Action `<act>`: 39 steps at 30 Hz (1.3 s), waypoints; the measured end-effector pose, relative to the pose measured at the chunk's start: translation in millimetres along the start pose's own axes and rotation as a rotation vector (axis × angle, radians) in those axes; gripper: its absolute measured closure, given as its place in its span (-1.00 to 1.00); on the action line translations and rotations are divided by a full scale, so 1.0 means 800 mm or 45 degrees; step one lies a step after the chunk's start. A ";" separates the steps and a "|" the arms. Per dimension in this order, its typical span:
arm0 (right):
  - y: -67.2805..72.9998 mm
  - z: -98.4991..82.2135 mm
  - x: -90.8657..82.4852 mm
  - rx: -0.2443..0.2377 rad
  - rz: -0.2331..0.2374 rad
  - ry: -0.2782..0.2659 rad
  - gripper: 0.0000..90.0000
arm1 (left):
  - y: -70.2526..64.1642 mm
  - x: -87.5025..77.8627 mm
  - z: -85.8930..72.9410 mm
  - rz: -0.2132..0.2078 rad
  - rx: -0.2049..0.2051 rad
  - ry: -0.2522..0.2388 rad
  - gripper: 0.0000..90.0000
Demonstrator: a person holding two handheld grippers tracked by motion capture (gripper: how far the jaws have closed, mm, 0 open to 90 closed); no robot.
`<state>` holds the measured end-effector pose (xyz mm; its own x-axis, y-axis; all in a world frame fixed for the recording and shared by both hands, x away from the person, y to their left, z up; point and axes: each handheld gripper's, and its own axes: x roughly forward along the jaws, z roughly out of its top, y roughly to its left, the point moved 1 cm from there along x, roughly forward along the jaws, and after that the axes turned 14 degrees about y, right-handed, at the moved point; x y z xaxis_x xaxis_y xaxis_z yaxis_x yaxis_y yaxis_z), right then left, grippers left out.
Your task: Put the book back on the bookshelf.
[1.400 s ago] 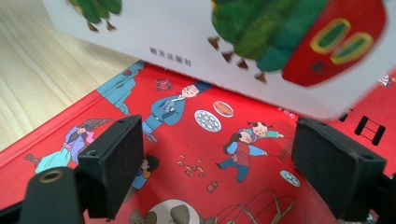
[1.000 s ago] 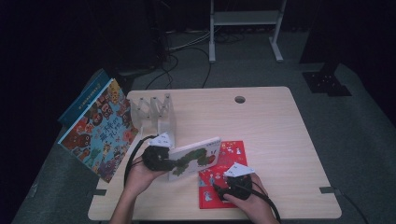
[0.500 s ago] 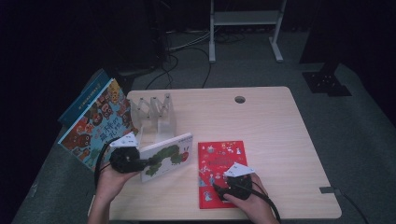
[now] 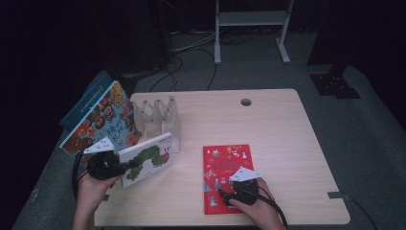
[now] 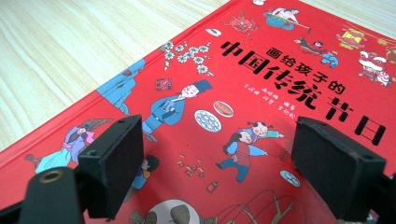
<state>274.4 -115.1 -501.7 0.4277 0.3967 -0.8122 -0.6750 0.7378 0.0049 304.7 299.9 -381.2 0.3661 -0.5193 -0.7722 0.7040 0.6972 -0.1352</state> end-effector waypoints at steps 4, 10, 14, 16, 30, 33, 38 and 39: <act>0.000 0.000 0.000 0.000 0.000 0.000 -0.64 | 0.007 0.003 0.004 0.042 -0.025 0.002 0.67; 0.000 0.000 0.000 0.000 0.000 0.000 -0.64 | 0.015 0.010 0.016 0.077 -0.045 -0.025 0.67; 0.000 0.000 0.000 0.000 0.000 0.000 -0.64 | 0.019 0.018 0.030 0.099 -0.058 -0.041 0.68; 0.000 0.000 0.000 0.000 0.001 0.000 -0.64 | 0.022 0.023 0.037 0.114 -0.057 -0.042 0.68; 0.000 0.000 0.000 0.001 0.001 0.000 -0.64 | 0.039 0.061 0.069 0.181 -0.087 -0.092 0.67; 0.000 0.000 0.000 0.002 0.002 0.000 -0.64 | 0.042 0.066 0.071 0.185 -0.102 -0.100 0.67; 0.000 0.000 0.000 0.001 0.001 0.000 -0.64 | 0.043 0.076 0.075 0.217 -0.104 -0.099 0.67; 0.000 0.000 0.000 0.001 0.001 0.000 -0.64 | 0.043 0.078 0.076 0.223 -0.106 -0.100 0.67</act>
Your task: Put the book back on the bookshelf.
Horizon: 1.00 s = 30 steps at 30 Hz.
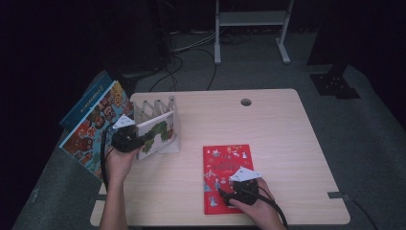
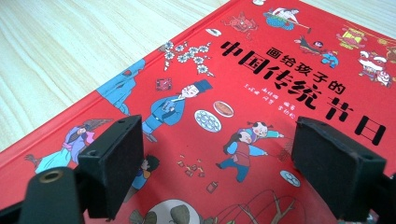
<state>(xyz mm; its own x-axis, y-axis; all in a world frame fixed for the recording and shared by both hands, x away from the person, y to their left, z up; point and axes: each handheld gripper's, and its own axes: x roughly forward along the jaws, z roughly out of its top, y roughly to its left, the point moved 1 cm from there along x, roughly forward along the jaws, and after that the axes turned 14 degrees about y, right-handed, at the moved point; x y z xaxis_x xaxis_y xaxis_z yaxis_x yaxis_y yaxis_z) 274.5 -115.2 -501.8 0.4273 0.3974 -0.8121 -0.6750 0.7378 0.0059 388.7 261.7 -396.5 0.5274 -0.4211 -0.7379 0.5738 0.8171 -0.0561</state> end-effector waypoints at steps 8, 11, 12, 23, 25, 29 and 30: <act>0.000 0.000 0.000 0.002 0.001 0.001 -0.64 | 0.001 0.010 -0.004 0.000 -0.021 -0.016 0.67; 0.000 0.000 0.000 0.002 0.001 0.001 -0.64 | 0.000 0.016 -0.008 -0.006 -0.030 0.001 0.66; 0.000 0.000 0.000 0.002 0.001 0.001 -0.64 | 0.000 0.017 -0.009 -0.007 -0.029 0.009 0.66; 0.000 0.000 0.000 0.001 0.001 0.001 -0.64 | -0.007 0.042 -0.015 0.018 -0.006 0.105 0.64; 0.000 0.000 0.000 0.001 0.001 0.001 -0.64 | -0.008 0.044 -0.015 0.021 -0.004 0.115 0.64; 0.000 0.000 0.000 0.001 0.001 0.001 -0.64 | -0.009 0.051 -0.021 0.039 0.016 0.174 0.63; 0.000 0.000 0.000 0.001 0.001 0.001 -0.64 | -0.009 0.052 -0.023 0.044 0.018 0.182 0.63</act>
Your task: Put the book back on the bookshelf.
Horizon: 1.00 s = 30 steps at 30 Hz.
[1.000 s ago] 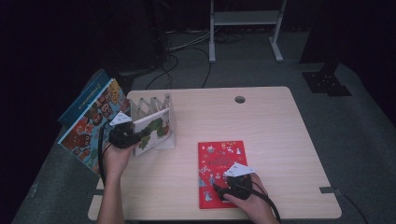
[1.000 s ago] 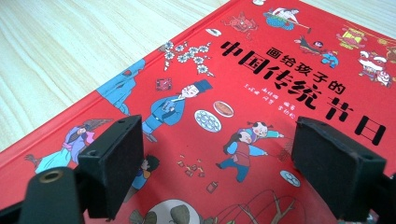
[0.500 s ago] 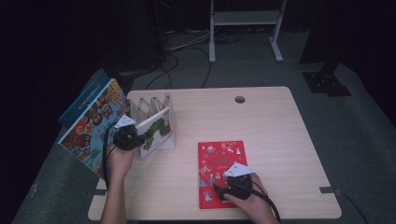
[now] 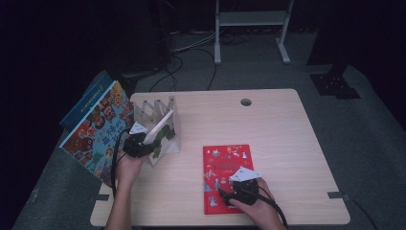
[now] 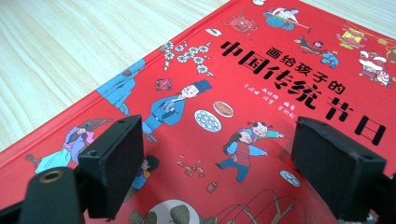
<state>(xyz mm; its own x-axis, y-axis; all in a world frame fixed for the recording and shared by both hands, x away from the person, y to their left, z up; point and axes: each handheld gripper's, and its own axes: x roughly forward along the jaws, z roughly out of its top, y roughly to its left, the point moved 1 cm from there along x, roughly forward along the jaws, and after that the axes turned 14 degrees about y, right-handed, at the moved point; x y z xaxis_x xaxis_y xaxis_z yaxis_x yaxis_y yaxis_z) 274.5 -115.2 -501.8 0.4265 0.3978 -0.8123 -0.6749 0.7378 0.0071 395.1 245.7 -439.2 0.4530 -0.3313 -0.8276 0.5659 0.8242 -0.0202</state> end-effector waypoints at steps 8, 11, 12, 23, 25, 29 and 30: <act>0.000 0.000 0.000 -0.001 0.000 -0.001 -0.64 | 0.001 -0.011 -0.008 -0.022 0.013 -0.015 0.44; 0.000 0.000 0.000 -0.001 -0.001 -0.002 -0.64 | 0.001 -0.020 -0.018 -0.032 0.019 -0.013 0.37; 0.000 0.000 0.000 0.000 -0.001 -0.002 -0.64 | 0.001 -0.023 -0.021 -0.034 0.023 -0.011 0.34; 0.000 0.000 0.000 -0.001 -0.001 -0.002 -0.64 | 0.003 -0.040 -0.049 -0.064 0.068 0.036 0.39; 0.000 0.000 0.000 -0.001 -0.001 -0.002 -0.64 | 0.002 -0.038 -0.049 -0.068 0.079 0.043 0.44; 0.000 0.000 0.000 0.000 -0.001 -0.002 -0.64 | -0.006 -0.030 -0.044 -0.098 0.097 0.064 0.56; 0.000 0.000 0.000 0.000 0.000 -0.002 -0.64 | -0.008 -0.029 -0.042 -0.090 0.105 0.063 0.55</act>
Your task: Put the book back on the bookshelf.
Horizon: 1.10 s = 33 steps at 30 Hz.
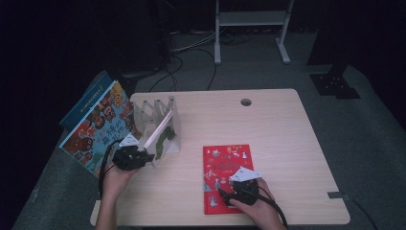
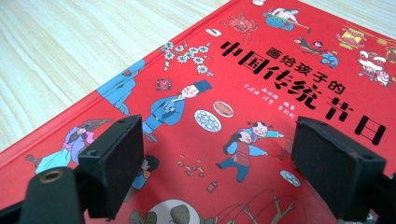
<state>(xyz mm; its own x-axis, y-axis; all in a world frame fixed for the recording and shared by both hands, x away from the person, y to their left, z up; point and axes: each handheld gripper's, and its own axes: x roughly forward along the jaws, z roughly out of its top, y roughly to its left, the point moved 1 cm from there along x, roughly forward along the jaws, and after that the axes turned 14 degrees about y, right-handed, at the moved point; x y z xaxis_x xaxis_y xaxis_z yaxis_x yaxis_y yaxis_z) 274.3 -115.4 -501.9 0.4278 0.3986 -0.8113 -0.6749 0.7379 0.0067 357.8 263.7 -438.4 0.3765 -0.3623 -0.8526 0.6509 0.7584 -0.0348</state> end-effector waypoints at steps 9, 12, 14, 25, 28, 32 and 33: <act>0.000 0.000 0.000 -0.001 -0.001 0.000 -0.64 | -0.016 0.016 0.023 -0.007 0.034 -0.001 0.49; 0.000 0.000 0.000 -0.001 -0.001 0.000 -0.64 | -0.019 0.020 0.029 -0.007 0.026 -0.008 0.47; 0.000 0.000 0.000 0.000 -0.002 0.000 -0.64 | -0.019 0.022 0.032 -0.003 0.028 -0.013 0.46; 0.000 0.000 0.000 0.000 -0.002 -0.001 -0.64 | -0.027 0.031 0.041 -0.009 0.042 -0.029 0.39; 0.000 -0.001 0.000 -0.001 -0.007 -0.002 -0.64 | -0.030 0.032 0.043 -0.013 0.037 -0.032 0.38; 0.000 -0.001 0.000 -0.001 -0.007 -0.003 -0.64 | -0.032 0.033 0.044 -0.007 0.049 -0.032 0.36; 0.000 -0.001 0.000 -0.001 -0.007 -0.003 -0.64 | -0.032 0.033 0.044 -0.008 0.049 -0.032 0.36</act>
<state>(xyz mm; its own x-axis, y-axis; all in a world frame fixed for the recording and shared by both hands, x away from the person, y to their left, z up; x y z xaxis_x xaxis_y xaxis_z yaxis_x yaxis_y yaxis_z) 273.7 -115.6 -502.1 0.4330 0.3956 -0.8100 -0.6728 0.7399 0.0017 374.4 215.3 -441.9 0.3883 -0.3808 -0.8392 0.6779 0.7349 -0.0198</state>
